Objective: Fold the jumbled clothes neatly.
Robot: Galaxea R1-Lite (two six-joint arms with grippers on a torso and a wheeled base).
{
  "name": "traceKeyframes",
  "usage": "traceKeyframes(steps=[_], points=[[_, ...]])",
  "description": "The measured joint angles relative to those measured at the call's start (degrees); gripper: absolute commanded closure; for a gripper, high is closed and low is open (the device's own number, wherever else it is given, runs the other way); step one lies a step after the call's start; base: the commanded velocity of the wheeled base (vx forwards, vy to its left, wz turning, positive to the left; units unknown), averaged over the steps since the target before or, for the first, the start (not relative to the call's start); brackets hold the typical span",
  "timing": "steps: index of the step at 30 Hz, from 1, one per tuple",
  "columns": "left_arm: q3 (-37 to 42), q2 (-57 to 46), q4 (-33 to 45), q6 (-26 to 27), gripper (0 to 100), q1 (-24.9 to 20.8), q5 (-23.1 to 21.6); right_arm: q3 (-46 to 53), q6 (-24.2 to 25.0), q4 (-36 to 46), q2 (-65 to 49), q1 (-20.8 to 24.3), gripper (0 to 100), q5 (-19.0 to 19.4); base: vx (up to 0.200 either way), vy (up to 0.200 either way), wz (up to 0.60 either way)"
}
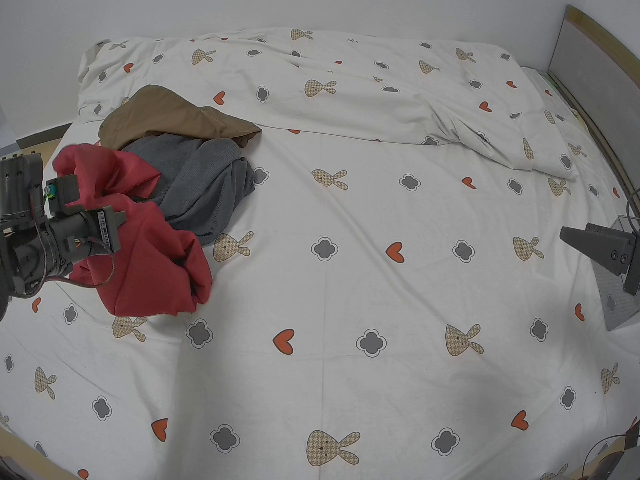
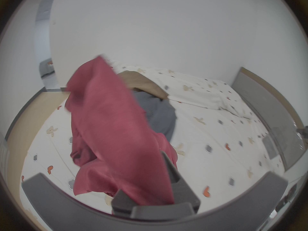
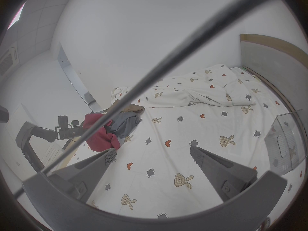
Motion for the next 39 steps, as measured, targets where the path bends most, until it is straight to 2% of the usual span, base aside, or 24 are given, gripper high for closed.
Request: traceKeyframes(steps=[4, 7, 12, 17, 21, 28, 38, 39], points=[[-3.9, -5.0, 13.0, -0.4, 100, -7.0, 1.1, 0.2, 0.0, 0.1, 0.0, 0.9, 0, 0.0, 0.000, 0.000, 0.00], [-11.0, -7.8, 23.2, -1.0, 100, -13.3, 1.7, 0.5, 0.0, 0.1, 0.0, 1.6, 0, 0.0, 0.000, 0.000, 0.00], [-24.2, -9.4, 31.9, -2.6, 100, -21.5, 2.4, 0.8, -0.1, 0.1, 0.0, 2.3, 0, 0.0, 0.000, 0.000, 0.00], [-36.4, -7.7, 36.8, -5.2, 100, -27.3, 2.9, 1.1, -0.1, 0.2, 0.1, 3.1, 0, 0.0, 0.000, 0.000, 0.00], [-42.3, -3.6, 39.8, -7.2, 100, -32.1, 3.1, 1.5, -0.1, 0.3, 0.1, 3.8, 0, 0.0, 0.000, 0.000, 0.00], [-46.1, 4.7, 40.8, -9.4, 100, -40.4, 3.2, 2.2, -0.2, 0.3, 0.6, 5.0, 0, 0.0, 0.000, 0.000, 0.00], [-51.7, 14.4, 41.1, -12.0, 100, -46.9, 3.3, 3.0, -0.2, 0.3, 1.5, 6.3, 0, 0.0, 0.000, 0.000, 0.00], [-52.5, 15.1, 41.2, -12.1, 0, -47.3, 3.3, 3.0, -0.2, 0.2, 1.5, 6.3, 0, 0.0, 0.000, 0.000, 0.00]])
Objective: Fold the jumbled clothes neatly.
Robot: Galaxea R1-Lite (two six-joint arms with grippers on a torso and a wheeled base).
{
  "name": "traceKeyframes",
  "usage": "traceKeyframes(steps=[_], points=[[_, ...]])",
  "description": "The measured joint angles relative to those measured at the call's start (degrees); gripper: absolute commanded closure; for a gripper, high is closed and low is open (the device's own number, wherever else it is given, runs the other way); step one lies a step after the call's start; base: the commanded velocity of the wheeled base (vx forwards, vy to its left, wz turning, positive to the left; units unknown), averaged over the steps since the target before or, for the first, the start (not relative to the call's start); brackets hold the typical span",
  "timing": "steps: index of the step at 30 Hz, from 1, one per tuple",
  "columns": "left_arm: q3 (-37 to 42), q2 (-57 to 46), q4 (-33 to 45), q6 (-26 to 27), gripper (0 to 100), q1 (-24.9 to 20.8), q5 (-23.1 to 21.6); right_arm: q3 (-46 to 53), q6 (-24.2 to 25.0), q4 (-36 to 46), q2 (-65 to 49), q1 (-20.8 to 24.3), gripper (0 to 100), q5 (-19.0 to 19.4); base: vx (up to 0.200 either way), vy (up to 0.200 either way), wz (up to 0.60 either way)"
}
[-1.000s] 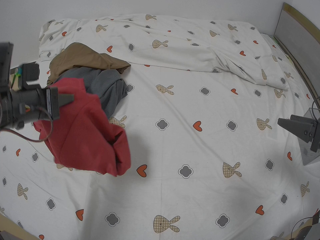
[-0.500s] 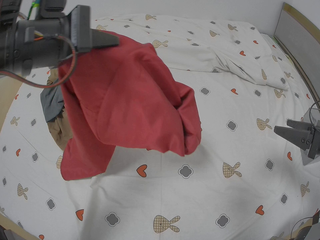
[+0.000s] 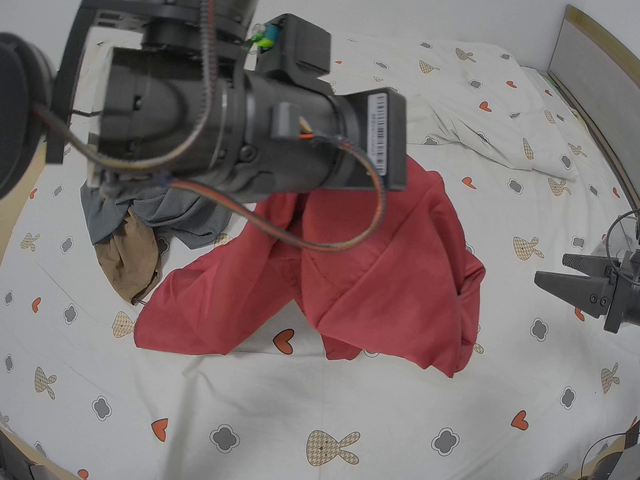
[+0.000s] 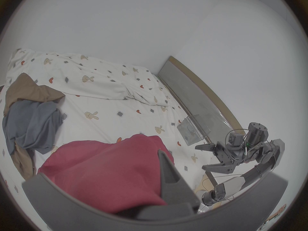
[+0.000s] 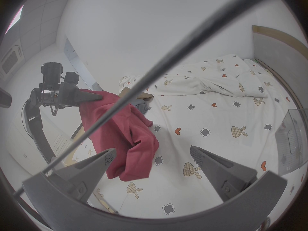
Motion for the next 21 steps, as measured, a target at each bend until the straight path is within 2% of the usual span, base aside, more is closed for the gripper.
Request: traceKeyframes(steps=[9, 17, 21], points=[[-6.6, 5.9, -0.2, -0.9, 0, -1.6, 0.5, 0.7, -0.1, -0.2, 1.2, 0.4, 0, 0.0, 0.000, 0.000, 0.00], [-1.2, 6.5, 0.0, -1.5, 0, 1.9, 6.0, 1.4, -0.1, -0.2, 1.7, 1.5, 0, 0.0, 0.000, 0.000, 0.00], [2.8, 5.4, 2.3, -1.2, 0, 3.0, 6.9, 1.5, -0.1, -0.2, 1.9, 1.7, 0, 0.0, 0.000, 0.000, 0.00]])
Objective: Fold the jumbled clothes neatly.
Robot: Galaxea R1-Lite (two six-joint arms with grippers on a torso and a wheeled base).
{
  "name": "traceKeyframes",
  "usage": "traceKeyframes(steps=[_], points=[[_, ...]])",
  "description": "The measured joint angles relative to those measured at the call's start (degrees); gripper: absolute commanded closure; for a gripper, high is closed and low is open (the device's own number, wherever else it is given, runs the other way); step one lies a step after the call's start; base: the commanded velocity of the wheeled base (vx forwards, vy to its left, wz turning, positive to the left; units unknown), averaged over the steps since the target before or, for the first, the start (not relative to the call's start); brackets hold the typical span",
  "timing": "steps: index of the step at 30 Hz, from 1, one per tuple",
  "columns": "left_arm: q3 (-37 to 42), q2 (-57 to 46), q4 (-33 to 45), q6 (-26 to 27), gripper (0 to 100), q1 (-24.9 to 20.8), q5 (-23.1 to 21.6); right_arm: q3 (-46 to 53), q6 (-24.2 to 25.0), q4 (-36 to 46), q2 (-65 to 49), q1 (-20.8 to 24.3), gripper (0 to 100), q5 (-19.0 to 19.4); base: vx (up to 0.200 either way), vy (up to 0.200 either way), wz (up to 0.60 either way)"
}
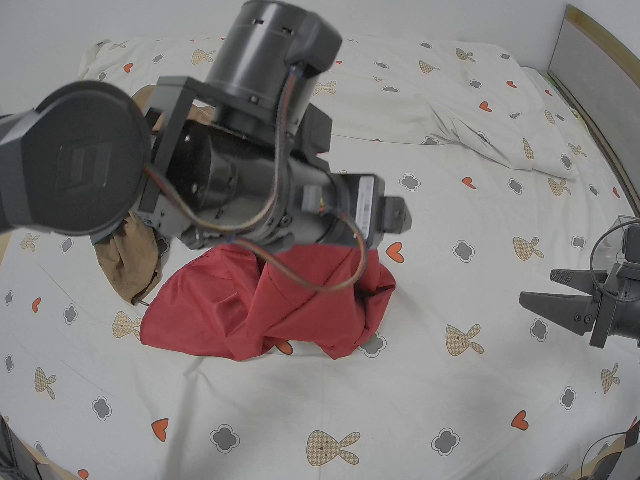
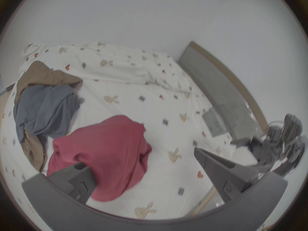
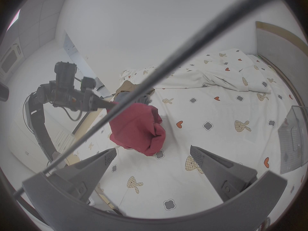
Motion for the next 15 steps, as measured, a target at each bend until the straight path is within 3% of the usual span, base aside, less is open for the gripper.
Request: traceKeyframes(steps=[7, 15], points=[[-0.2, -0.6, 11.0, 0.2, 0, -1.5, 0.5, 0.4, 0.0, 0.0, 0.2, 0.1, 0, 0.0, 0.000, 0.000, 0.00], [-13.9, 2.6, 28.7, -1.3, 0, -3.2, 0.7, 1.7, 0.0, 0.0, 1.2, 0.2, 0, 0.3, 0.000, 0.000, 0.00]])
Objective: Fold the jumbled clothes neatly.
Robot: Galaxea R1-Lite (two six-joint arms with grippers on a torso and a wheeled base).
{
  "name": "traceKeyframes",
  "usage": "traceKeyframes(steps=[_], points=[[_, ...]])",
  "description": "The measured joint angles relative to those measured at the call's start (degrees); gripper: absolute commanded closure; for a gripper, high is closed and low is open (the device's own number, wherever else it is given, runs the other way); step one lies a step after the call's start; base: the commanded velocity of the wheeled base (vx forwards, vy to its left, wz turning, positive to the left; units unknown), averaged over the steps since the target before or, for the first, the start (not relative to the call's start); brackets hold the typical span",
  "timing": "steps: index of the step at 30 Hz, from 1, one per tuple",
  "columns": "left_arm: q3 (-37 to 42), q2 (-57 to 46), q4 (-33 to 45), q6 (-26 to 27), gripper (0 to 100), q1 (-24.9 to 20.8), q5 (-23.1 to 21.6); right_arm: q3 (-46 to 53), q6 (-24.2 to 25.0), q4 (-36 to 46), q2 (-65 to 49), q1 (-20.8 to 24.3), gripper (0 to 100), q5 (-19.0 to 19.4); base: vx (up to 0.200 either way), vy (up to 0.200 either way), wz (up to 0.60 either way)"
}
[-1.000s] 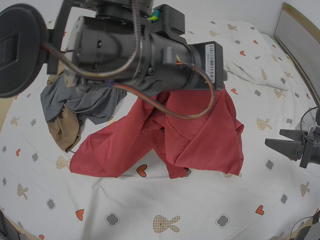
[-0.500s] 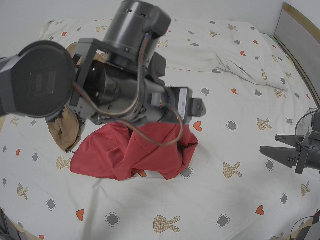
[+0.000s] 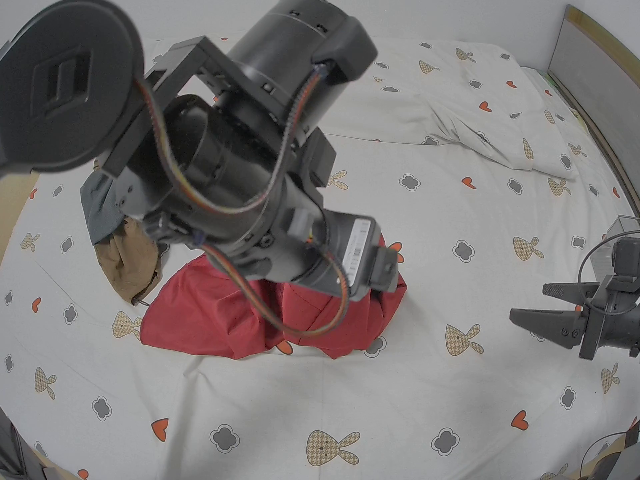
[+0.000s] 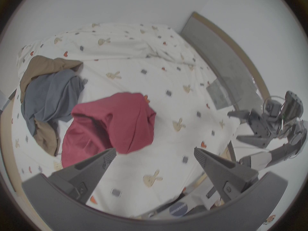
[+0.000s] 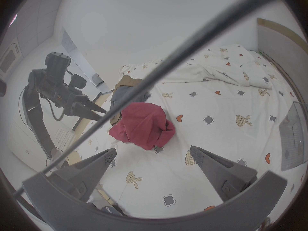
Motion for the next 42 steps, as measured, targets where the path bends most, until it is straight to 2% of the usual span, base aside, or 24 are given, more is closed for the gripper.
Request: traceKeyframes(steps=[6, 9, 14, 19, 26, 34, 42], points=[[-2.9, 0.4, 15.5, -2.9, 0, 1.8, 0.1, 1.8, 0.2, -0.3, 5.2, 0.9, 0, 0.2, 0.000, 0.000, 0.00], [-3.1, -1.5, 18.0, -4.4, 0, 4.2, 0.1, 1.8, 0.5, -1.1, 10.4, 1.3, 0, 0.3, 0.000, 0.000, 0.00], [-1.8, -8.3, 17.5, -5.6, 0, 9.6, 0.0, 0.5, 1.4, -6.0, 20.9, 1.9, 0, 1.0, 0.000, 0.000, 0.00], [5.3, -16.7, 10.6, -5.1, 0, 13.3, -0.3, -1.3, 3.6, -11.1, 29.7, 2.0, 0, 1.9, 0.000, 0.000, 0.00], [23.7, -28.8, -4.2, -2.3, 0, 16.1, -1.5, -5.2, 7.4, -15.9, 38.2, 1.9, 0, 2.4, 0.000, 0.000, 0.00], [44.1, -44.3, -18.7, 0.2, 0, 21.0, -7.5, -14.4, 12.6, -20.2, 49.2, 0.0, 0, 1.4, 0.000, 0.000, 0.00], [49.9, -51.2, -22.5, 1.3, 0, 23.6, -10.1, -24.3, 14.6, -21.8, 58.6, -3.1, 0, -2.2, 0.000, 0.000, 0.00]])
